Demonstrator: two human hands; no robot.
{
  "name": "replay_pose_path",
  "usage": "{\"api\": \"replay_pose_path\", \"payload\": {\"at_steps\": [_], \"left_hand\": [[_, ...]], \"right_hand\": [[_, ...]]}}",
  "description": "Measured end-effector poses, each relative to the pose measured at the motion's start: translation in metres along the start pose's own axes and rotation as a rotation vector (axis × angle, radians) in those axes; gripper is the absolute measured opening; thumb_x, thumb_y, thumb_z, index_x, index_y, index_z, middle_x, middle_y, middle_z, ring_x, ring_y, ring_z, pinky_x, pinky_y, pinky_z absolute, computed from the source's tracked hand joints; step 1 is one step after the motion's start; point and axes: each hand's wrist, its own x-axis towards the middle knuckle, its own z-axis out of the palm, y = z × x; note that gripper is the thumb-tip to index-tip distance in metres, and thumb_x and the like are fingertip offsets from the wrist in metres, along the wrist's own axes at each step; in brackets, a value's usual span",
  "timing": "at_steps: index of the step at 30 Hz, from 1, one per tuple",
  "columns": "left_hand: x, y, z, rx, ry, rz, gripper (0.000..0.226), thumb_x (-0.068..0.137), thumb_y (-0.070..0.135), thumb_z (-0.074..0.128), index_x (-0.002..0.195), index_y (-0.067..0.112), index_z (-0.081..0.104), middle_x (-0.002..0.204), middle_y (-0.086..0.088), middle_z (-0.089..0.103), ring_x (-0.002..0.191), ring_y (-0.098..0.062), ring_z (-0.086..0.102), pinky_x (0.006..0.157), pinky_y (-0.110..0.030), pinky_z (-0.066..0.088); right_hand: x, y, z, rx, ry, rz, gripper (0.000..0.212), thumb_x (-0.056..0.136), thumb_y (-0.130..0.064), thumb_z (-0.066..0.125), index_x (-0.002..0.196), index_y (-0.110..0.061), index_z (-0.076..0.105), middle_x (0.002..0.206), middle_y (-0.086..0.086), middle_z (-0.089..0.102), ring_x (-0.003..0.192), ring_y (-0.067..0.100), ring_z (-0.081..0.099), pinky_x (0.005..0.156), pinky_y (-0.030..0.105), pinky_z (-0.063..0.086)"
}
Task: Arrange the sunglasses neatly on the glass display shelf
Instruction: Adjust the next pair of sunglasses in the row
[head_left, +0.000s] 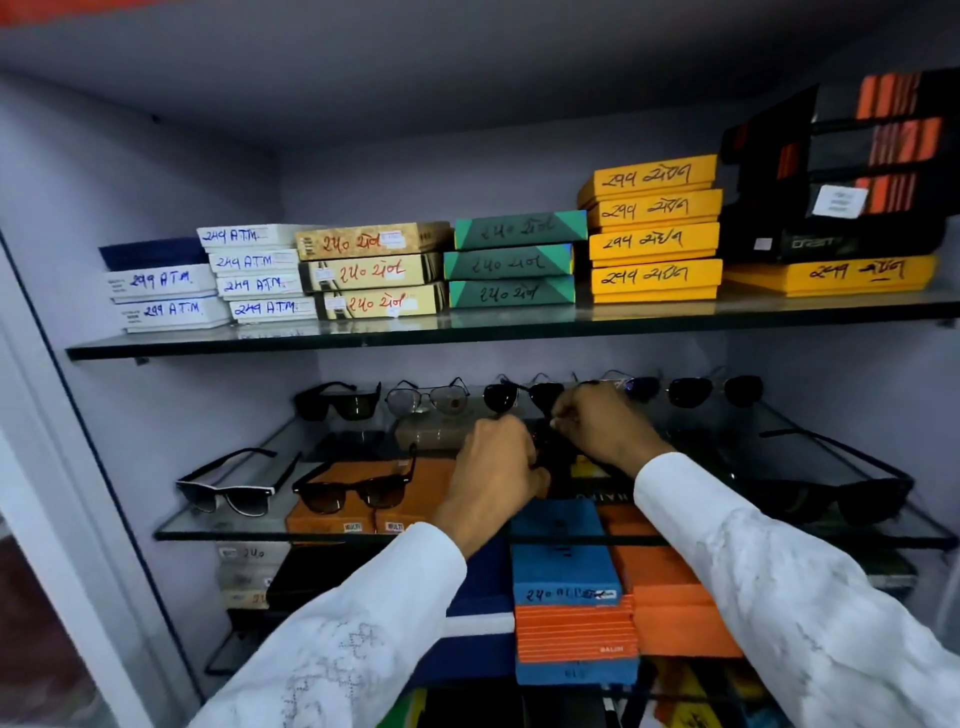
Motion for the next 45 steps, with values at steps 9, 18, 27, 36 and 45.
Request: {"api": "replay_pose_path", "payload": {"at_steps": [9,18,27,36,45], "left_hand": [[0.004,-0.041,-0.067,-0.056,0.214,-0.035,0.008,0.08,0.012,0.078,0.087,0.016,0.081,0.073,-0.001,0.078,0.07,-0.009,0.072,0.068,-0.009,0.05],[0.015,-0.07,-0.072,0.006,0.126,-0.02,0.005,0.077,0.013,0.082,0.082,0.011,0.084,0.087,0.0,0.079,0.072,-0.004,0.065,0.081,-0.02,0.054],[0.014,-0.078,-0.06,0.064,0.036,0.008,0.006,0.077,0.013,0.081,0.081,0.012,0.084,0.09,-0.001,0.079,0.085,-0.01,0.066,0.089,-0.024,0.054],[0.013,-0.057,-0.055,0.014,0.215,0.114,0.017,0.079,0.031,0.08,0.074,0.015,0.078,0.062,0.006,0.07,0.06,-0.006,0.065,0.066,-0.022,0.057],[0.014,-0.004,-0.029,-0.093,0.172,0.267,0.008,0.085,0.022,0.075,0.081,0.016,0.079,0.071,0.002,0.075,0.062,-0.007,0.067,0.065,-0.023,0.058]], "right_hand": [[-0.008,-0.032,-0.023,0.038,0.125,0.037,0.026,0.073,-0.028,0.077,0.078,-0.003,0.074,0.085,0.015,0.074,0.078,0.033,0.072,0.075,0.044,0.064],[-0.03,-0.051,-0.012,-0.06,0.148,0.066,0.028,0.072,-0.026,0.076,0.09,-0.005,0.075,0.092,0.017,0.072,0.082,0.033,0.07,0.073,0.037,0.062],[-0.04,-0.05,0.004,-0.072,0.118,0.088,0.022,0.077,-0.025,0.077,0.087,-0.006,0.074,0.089,0.014,0.072,0.082,0.031,0.071,0.072,0.037,0.061],[-0.043,-0.008,-0.036,-0.175,0.241,0.191,0.029,0.088,-0.037,0.068,0.093,-0.009,0.076,0.096,0.016,0.074,0.093,0.036,0.07,0.072,0.034,0.052],[-0.044,0.023,-0.023,-0.171,0.035,0.228,0.013,0.083,-0.02,0.075,0.084,-0.01,0.067,0.096,0.014,0.07,0.094,0.035,0.07,0.07,0.031,0.049]]}}
